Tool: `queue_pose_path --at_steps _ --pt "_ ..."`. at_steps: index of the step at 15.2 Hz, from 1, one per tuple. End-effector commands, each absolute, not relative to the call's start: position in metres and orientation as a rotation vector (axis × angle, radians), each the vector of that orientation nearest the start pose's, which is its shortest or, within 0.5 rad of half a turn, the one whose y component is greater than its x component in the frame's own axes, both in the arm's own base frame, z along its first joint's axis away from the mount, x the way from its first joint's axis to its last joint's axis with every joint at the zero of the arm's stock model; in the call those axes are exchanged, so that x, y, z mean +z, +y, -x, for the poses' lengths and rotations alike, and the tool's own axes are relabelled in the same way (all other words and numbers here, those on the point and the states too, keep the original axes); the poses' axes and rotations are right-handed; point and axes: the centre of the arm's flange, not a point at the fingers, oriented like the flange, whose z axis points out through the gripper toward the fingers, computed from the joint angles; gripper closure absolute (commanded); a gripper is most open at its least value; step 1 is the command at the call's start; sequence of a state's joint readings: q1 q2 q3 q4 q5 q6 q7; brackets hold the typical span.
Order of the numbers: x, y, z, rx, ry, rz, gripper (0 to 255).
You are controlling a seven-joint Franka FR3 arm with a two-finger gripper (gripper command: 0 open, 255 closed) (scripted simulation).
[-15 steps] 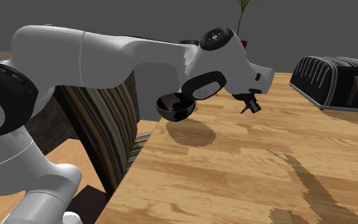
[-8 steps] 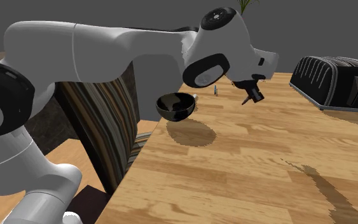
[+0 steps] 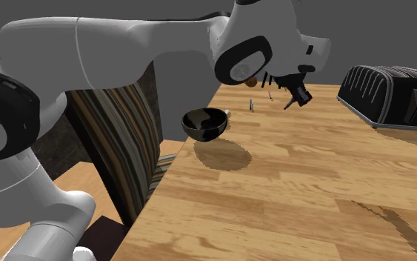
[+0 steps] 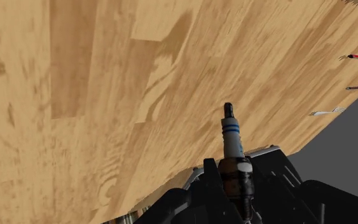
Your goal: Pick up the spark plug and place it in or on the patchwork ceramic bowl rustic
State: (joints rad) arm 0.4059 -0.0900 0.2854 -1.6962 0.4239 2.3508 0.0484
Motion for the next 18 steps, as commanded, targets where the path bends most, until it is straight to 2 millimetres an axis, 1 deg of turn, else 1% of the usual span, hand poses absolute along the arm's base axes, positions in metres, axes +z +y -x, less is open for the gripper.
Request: queue_pose_path --at_steps 1,2,18 --pt "0.714 0.380 -0.436 -0.706 -0.566 2.371 255" --pt "0.715 0.380 -0.436 -0.706 -0.566 2.371 255" --pt "0.716 0.387 -0.225 -0.706 -0.566 2.371 255"
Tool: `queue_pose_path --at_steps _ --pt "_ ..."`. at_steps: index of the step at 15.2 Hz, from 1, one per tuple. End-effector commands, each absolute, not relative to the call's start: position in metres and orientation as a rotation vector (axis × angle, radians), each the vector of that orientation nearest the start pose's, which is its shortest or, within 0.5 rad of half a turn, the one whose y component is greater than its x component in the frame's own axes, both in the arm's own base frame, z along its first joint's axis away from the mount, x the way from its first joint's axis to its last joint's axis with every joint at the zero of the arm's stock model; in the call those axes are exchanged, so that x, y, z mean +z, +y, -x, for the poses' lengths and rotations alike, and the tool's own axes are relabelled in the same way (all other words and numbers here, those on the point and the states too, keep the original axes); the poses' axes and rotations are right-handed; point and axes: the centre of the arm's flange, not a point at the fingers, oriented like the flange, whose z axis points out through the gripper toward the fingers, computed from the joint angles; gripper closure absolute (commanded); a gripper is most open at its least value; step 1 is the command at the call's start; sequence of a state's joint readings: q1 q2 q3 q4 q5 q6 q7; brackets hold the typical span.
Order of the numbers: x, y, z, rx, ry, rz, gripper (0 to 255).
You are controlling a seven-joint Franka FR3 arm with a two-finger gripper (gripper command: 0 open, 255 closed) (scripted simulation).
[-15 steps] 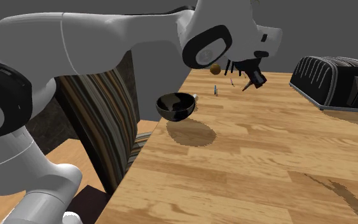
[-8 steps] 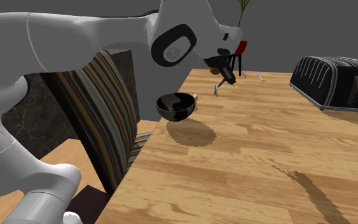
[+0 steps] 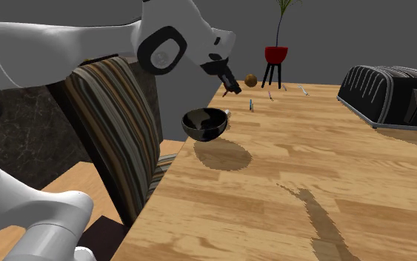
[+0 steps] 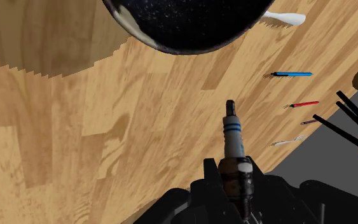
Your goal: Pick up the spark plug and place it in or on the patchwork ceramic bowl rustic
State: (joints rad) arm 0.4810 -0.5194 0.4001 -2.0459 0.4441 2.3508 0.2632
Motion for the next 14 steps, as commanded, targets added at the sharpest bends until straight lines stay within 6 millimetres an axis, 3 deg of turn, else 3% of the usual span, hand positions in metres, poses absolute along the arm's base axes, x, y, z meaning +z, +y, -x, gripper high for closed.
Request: queue_pose_path --at_steps 1,6,14 --pt "0.716 0.387 -0.212 -0.706 -0.566 2.371 255" --pt "0.716 0.390 -0.143 -0.706 -0.566 2.371 255" --pt "0.674 0.390 -0.143 -0.706 -0.566 2.371 255"
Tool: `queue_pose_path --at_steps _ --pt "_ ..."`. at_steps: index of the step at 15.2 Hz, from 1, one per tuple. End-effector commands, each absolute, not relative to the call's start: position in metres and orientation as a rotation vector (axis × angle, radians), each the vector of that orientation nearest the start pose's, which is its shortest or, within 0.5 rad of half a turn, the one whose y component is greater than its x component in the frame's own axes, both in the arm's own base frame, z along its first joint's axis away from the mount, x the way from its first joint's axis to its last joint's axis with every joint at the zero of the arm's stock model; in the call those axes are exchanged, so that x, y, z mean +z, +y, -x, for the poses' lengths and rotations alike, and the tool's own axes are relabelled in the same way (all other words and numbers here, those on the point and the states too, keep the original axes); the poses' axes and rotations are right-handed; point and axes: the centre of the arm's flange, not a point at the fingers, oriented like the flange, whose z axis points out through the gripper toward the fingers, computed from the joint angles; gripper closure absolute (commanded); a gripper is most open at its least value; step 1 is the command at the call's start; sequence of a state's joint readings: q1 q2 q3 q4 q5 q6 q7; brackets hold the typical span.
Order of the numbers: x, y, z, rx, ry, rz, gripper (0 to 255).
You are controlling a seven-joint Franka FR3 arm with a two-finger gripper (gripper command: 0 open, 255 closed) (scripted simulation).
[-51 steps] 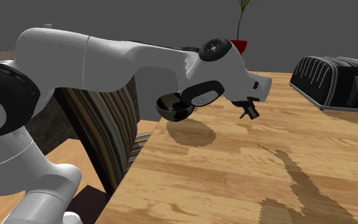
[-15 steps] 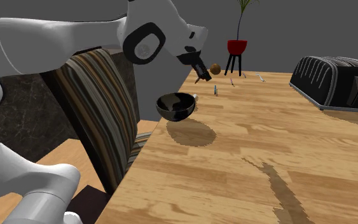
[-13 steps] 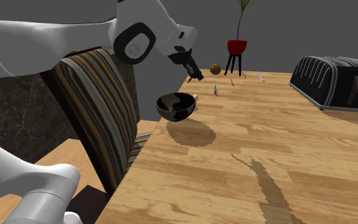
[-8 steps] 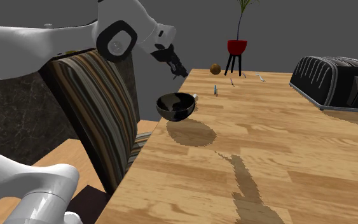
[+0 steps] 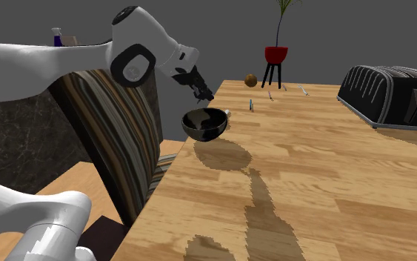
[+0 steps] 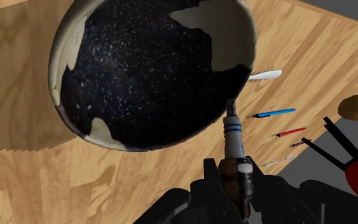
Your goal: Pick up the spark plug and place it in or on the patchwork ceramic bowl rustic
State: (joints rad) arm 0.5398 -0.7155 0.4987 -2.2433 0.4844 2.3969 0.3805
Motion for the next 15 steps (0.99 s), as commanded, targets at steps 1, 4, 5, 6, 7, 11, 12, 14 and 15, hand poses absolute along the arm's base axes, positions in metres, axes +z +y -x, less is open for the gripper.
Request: queue_pose_path --at_steps 1,4,5,6,7,11,12,14,15 --pt "0.669 0.390 -0.143 -0.706 -0.566 2.371 255" --pt "0.653 0.390 -0.143 -0.706 -0.566 2.371 255" --pt "0.645 0.390 -0.143 -0.706 -0.566 2.371 255" --pt "0.645 0.390 -0.143 -0.706 -0.566 2.371 255" --pt "0.645 0.390 -0.143 -0.706 -0.566 2.371 255" --pt "0.645 0.390 -0.143 -0.706 -0.566 2.371 255" --pt "0.645 0.390 -0.143 -0.706 -0.566 2.371 255" --pt "0.645 0.390 -0.143 -0.706 -0.566 2.371 0" --pt "0.645 0.390 -0.143 -0.706 -0.566 2.371 0"
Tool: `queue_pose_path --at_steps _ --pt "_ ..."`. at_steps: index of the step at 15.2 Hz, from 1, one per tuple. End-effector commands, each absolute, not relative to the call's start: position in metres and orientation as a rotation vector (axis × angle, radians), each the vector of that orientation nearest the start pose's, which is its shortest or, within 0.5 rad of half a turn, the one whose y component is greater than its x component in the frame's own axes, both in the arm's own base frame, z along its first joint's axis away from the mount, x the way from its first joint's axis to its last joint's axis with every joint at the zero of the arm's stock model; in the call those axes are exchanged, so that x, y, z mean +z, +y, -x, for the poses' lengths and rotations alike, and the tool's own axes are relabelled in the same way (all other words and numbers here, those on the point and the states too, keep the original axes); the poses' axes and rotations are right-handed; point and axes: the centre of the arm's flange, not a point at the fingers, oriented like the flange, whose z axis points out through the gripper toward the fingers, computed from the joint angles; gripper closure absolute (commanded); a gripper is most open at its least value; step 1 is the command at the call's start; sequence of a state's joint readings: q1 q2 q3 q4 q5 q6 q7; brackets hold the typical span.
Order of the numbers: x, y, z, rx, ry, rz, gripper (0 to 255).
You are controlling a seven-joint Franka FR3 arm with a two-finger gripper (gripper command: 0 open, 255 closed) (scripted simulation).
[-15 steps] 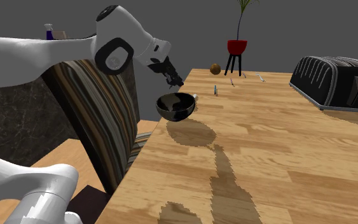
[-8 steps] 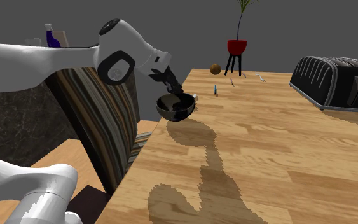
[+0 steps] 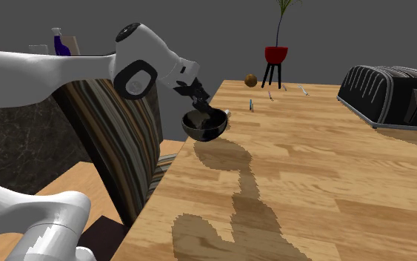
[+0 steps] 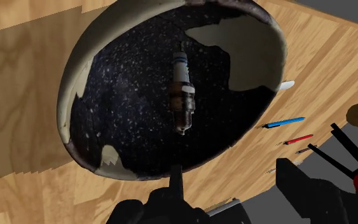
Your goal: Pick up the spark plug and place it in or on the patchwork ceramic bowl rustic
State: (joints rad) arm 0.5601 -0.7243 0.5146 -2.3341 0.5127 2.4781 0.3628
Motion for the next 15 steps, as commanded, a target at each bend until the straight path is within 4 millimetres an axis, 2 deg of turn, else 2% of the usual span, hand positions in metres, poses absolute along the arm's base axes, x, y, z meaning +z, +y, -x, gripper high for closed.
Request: queue_pose_path --at_steps 1,4,8,15 --pt "0.645 0.390 -0.143 -0.706 -0.566 2.371 0" --pt "0.645 0.390 -0.143 -0.706 -0.566 2.371 0" --pt "0.679 0.357 -0.126 -0.706 -0.566 2.371 0" --pt "0.679 0.357 -0.126 -0.706 -0.566 2.371 0"
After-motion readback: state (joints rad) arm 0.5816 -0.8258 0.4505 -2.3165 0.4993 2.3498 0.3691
